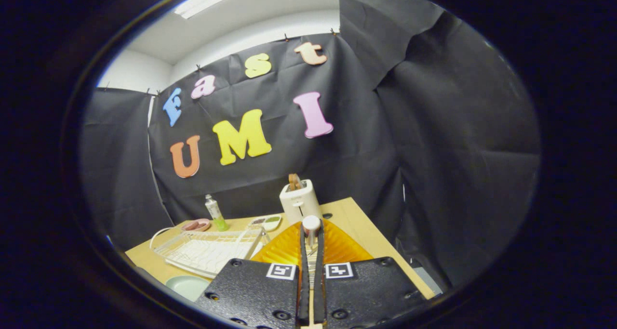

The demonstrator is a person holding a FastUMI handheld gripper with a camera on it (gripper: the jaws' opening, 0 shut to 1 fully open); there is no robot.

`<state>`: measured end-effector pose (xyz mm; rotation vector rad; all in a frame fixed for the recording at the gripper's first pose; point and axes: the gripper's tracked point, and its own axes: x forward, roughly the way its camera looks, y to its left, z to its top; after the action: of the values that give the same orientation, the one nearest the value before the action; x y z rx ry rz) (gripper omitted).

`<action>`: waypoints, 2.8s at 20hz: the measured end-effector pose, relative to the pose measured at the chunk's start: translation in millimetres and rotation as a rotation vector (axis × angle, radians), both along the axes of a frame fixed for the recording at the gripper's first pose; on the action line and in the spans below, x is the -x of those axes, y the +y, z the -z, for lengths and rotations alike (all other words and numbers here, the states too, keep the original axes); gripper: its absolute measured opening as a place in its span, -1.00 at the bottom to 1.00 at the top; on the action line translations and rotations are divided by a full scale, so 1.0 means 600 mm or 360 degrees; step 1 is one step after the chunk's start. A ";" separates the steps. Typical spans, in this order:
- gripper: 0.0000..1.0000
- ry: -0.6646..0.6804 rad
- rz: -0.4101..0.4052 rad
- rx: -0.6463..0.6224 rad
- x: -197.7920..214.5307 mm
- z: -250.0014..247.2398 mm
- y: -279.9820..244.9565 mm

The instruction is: Take the plate from the dish rack, then take the spoon from the basket and place it into the plate.

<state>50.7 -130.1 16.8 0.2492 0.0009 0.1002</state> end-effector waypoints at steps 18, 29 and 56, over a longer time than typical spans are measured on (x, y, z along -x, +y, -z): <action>-0.83 0.0168 -0.0888 0.0231 0.176 -0.048 0.356; -0.83 0.0623 -0.1152 0.0341 0.181 0.082 0.483; 0.55 0.0520 -0.0931 0.0278 0.145 0.095 0.462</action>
<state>-36.5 147.2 -40.2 0.0815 0.4080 0.6374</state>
